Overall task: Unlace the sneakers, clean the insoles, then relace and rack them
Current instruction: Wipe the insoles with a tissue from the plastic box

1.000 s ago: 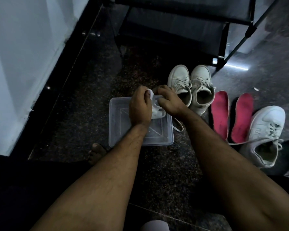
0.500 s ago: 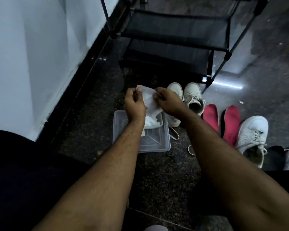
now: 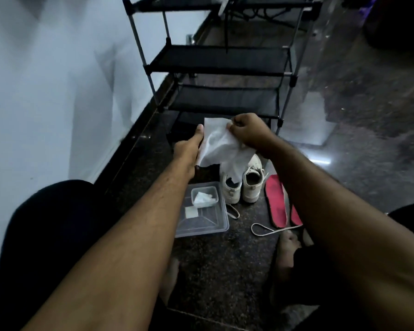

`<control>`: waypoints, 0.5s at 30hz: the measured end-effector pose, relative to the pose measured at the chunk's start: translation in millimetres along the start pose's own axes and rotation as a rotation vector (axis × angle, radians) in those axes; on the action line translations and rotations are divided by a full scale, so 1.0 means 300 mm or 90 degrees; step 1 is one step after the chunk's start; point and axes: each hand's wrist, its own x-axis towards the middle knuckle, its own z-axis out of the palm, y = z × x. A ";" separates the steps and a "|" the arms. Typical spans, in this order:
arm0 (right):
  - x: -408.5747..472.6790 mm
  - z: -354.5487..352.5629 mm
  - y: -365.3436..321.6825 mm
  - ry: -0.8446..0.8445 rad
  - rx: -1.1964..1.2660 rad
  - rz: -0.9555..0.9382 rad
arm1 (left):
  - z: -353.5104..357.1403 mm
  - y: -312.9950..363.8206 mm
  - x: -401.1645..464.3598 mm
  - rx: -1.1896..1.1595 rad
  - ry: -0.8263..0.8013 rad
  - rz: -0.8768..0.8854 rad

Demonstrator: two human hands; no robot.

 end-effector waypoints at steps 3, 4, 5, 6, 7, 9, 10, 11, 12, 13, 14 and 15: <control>0.000 -0.117 -0.049 0.022 0.014 0.036 | 0.028 0.076 -0.015 0.049 -0.180 -0.011; 0.005 -0.156 -0.062 0.025 0.031 0.048 | 0.034 0.106 -0.017 0.074 -0.217 0.009; 0.009 -0.198 -0.073 0.030 0.048 0.056 | 0.045 0.139 -0.017 0.084 -0.237 0.028; 0.004 -0.233 -0.089 0.036 0.067 0.056 | 0.053 0.172 -0.020 0.071 -0.247 0.042; -0.006 -0.268 -0.108 0.038 0.090 0.050 | 0.065 0.204 -0.014 0.045 -0.259 0.048; -0.039 -0.320 -0.142 0.027 0.141 0.026 | 0.091 0.254 -0.009 -0.033 -0.289 0.053; -0.057 -0.342 -0.155 0.029 0.161 0.012 | 0.109 0.277 -0.014 -0.088 -0.305 0.044; -0.073 -0.359 -0.163 0.033 0.178 0.005 | 0.126 0.292 -0.019 -0.151 -0.326 0.029; -0.086 -0.375 -0.169 0.034 0.186 0.007 | 0.144 0.304 -0.036 -0.208 -0.359 0.010; -0.097 -0.394 -0.168 0.034 0.189 0.015 | 0.165 0.305 -0.051 -0.252 -0.400 -0.016; -0.110 -0.412 -0.167 0.034 0.190 0.026 | 0.184 0.304 -0.081 -0.285 -0.444 -0.038; -0.119 -0.428 -0.161 0.040 0.191 0.041 | 0.200 0.295 -0.103 -0.318 -0.477 -0.062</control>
